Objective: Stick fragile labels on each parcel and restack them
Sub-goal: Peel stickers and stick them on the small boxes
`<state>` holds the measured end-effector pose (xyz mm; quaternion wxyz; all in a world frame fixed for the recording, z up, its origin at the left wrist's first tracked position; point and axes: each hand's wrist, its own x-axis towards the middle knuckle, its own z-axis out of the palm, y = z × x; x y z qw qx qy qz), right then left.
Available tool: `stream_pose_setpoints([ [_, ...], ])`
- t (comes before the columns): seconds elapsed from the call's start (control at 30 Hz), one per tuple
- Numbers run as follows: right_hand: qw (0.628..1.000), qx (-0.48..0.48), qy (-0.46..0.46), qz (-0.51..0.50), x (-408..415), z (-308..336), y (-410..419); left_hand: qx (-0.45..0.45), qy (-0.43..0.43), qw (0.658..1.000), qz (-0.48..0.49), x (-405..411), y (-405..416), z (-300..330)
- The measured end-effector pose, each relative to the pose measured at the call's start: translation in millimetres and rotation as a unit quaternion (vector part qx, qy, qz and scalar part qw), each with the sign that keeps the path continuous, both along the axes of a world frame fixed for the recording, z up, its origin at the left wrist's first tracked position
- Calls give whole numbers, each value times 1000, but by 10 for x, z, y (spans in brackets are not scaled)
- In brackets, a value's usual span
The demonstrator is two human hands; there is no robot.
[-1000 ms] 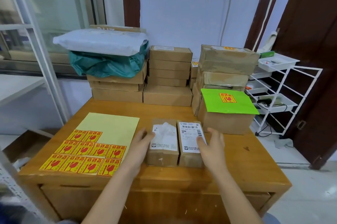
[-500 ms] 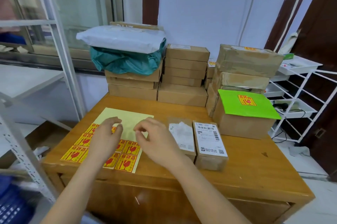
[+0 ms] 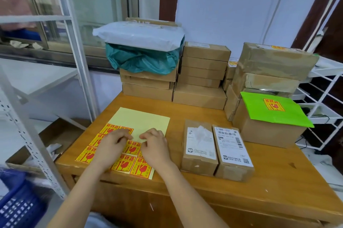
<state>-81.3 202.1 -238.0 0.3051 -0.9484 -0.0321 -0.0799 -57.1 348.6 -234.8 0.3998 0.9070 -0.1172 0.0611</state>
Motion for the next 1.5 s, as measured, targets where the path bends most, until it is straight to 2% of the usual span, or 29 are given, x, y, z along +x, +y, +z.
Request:
stream_pose_setpoints([
  [0.17,999,43,-9,19,-23,-26,-38,1,4,1000,-17,18,40,-30],
  [0.37,998,46,-13,28,-41,-20,-32,-26,-1,999,-27,28,55,-56],
  [0.57,997,51,-10,54,-47,-5,-36,-106,31,994,-24,33,50,-52],
  [0.63,996,78,-9,53,-50,0,-41,-128,39,991,-15,37,39,-51],
  [0.8,976,217,-3,2,-69,31,-65,-140,54,989,8,57,33,-52],
  [1.0,972,235,-19,-2,-75,63,-54,-135,34,990,12,44,18,-19],
  [1.13,974,217,-57,22,-130,203,-61,-85,10,996,-8,51,35,18],
  [1.27,973,182,-142,25,-265,514,-93,-65,-11,998,-13,3,-21,89],
  [1.37,966,181,-180,27,-377,730,-237,-86,-32,996,-10,-47,-146,185],
  [1.5,955,227,-193,-13,-503,873,-690,-154,-55,986,-46,-180,-451,330],
])
